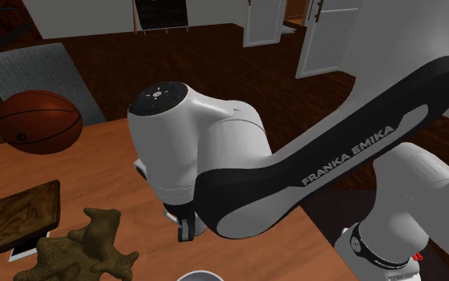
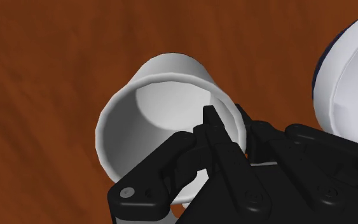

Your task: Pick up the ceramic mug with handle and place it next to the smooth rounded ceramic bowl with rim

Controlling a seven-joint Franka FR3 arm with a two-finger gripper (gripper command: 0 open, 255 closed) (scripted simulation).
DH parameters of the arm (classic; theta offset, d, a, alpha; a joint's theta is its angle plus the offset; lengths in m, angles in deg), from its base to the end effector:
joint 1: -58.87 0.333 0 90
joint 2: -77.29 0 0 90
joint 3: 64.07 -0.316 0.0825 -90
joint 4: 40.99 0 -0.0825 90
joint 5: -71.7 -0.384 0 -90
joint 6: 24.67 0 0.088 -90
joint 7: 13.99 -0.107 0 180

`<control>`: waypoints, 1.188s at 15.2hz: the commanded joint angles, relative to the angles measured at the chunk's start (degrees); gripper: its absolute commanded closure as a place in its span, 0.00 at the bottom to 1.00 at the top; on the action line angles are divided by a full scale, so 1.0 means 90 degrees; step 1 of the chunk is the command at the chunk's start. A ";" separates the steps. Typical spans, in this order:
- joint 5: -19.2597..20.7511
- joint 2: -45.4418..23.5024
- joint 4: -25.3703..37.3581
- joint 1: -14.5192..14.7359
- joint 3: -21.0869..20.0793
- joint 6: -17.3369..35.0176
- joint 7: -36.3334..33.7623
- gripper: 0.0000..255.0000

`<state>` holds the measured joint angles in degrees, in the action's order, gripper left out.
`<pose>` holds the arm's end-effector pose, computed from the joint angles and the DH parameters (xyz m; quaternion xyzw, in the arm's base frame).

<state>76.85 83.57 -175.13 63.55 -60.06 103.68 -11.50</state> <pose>0.4902 0.0030 0.3793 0.9980 0.0555 0.0038 0.0316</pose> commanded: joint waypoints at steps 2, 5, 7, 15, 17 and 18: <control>0.0007 -0.0135 -0.0127 0.0000 0.0001 0.0267 -0.0021 1.00; 0.0009 -0.0179 -0.0159 -0.0001 0.0002 0.0343 -0.0025 1.00; 0.0009 -0.0179 -0.0159 -0.0001 0.0002 0.0343 -0.0025 1.00; 0.0009 -0.0179 -0.0160 -0.0001 0.0002 0.0344 -0.0025 0.00; 0.0009 -0.0179 -0.0160 -0.0001 0.0002 0.0344 -0.0025 0.00; 0.0003 -0.0050 -0.0066 0.0007 -0.0007 0.0121 -0.0024 0.00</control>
<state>76.89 82.36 -176.09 63.58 -60.08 105.90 -11.71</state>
